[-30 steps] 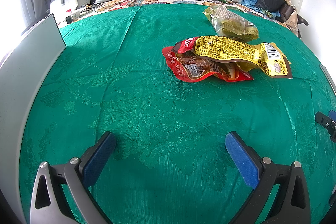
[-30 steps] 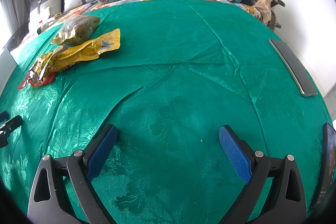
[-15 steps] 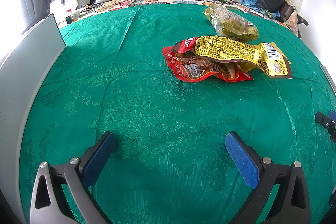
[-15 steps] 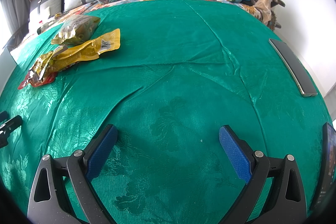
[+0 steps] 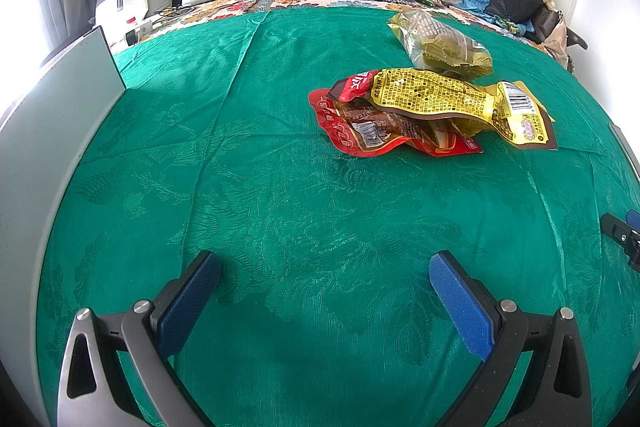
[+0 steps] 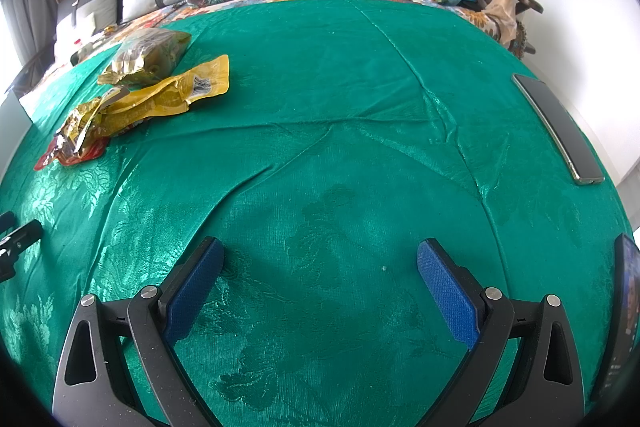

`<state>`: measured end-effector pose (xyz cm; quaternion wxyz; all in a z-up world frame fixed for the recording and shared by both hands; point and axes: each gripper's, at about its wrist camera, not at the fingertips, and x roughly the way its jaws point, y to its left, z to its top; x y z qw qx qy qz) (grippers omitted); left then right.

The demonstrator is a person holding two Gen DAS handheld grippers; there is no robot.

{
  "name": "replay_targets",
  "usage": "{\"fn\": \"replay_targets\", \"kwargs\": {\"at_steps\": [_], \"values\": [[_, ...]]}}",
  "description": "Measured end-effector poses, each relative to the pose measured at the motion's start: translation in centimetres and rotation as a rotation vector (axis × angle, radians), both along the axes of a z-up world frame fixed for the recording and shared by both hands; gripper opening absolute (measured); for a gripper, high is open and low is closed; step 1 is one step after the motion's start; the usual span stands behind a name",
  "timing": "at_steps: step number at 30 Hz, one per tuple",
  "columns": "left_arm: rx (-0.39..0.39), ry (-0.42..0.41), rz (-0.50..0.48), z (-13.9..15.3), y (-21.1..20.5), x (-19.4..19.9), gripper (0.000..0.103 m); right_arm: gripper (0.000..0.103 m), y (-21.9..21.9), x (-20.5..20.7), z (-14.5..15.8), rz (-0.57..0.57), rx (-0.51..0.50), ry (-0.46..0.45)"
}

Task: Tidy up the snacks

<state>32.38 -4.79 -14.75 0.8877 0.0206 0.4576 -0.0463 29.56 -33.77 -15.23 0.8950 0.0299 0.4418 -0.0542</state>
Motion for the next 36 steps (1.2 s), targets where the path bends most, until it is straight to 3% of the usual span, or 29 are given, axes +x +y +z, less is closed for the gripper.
{"fn": "replay_targets", "kwargs": {"at_steps": [36], "values": [[0.002,0.019,-0.011,-0.01,-0.08,-0.27,0.103,0.099,0.07,0.36,0.01,0.000,0.000,0.000]]}}
